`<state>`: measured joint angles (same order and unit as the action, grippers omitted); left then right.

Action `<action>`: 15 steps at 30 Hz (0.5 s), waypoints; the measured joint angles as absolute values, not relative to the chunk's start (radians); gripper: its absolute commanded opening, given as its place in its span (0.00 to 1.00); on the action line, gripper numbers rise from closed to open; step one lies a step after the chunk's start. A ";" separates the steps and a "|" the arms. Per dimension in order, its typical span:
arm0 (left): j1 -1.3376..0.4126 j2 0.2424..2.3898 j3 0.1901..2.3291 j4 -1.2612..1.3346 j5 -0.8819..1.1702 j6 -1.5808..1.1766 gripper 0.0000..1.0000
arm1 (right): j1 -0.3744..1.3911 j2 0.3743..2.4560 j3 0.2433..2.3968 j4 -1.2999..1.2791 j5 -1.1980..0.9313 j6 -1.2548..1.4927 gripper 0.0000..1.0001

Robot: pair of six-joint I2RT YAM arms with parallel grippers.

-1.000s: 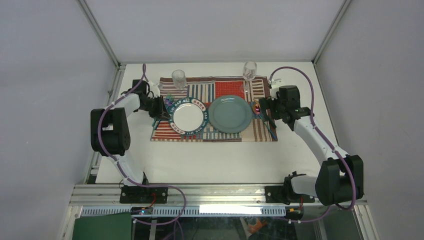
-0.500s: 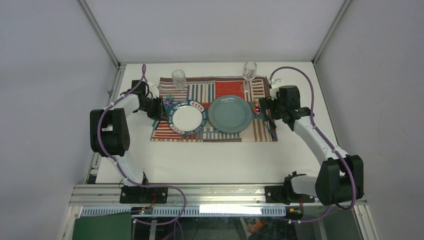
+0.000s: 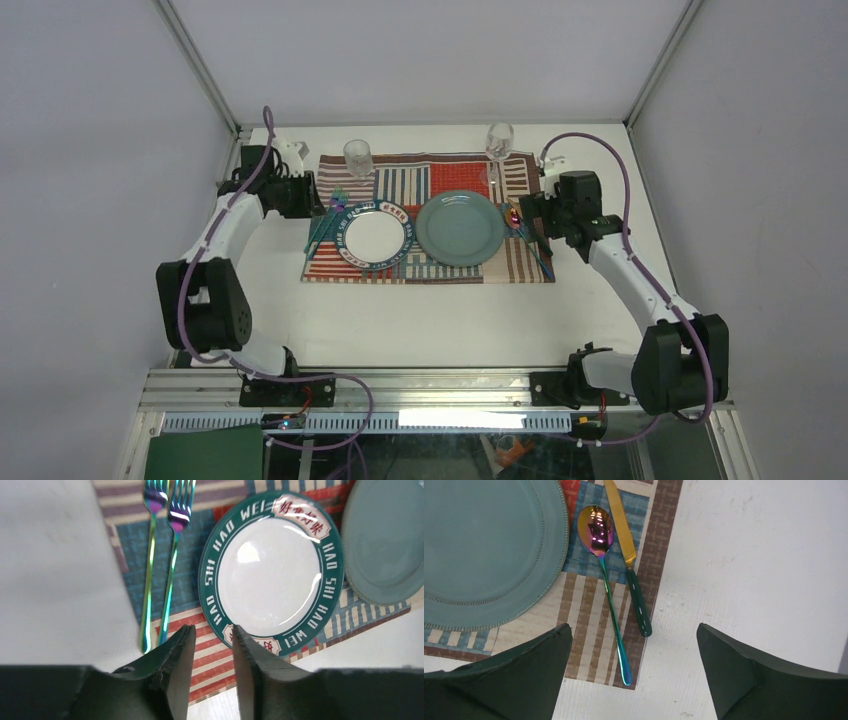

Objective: Set the dinner table for one person
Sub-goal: Adjust the plate on the napkin, then reset both arms

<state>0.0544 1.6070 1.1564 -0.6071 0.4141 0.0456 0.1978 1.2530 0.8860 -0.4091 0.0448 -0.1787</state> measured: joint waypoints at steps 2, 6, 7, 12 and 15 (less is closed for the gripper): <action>0.054 1.518 1.163 -0.598 0.379 0.065 0.74 | 0.198 1.234 0.886 -0.406 0.074 -0.183 1.00; 0.060 1.290 1.160 -0.514 0.218 0.099 0.99 | 0.186 1.142 0.864 -0.340 0.187 -0.210 1.00; 0.069 1.232 1.154 -0.471 0.179 0.101 0.99 | 0.175 1.106 0.849 -0.305 0.226 -0.221 1.00; 0.131 1.078 1.077 -0.283 0.075 0.102 0.99 | 0.045 1.038 0.789 -0.167 0.297 -0.230 1.00; 0.134 1.069 0.967 -0.185 0.050 0.100 0.99 | -0.062 1.048 0.756 -0.121 0.271 -0.213 1.00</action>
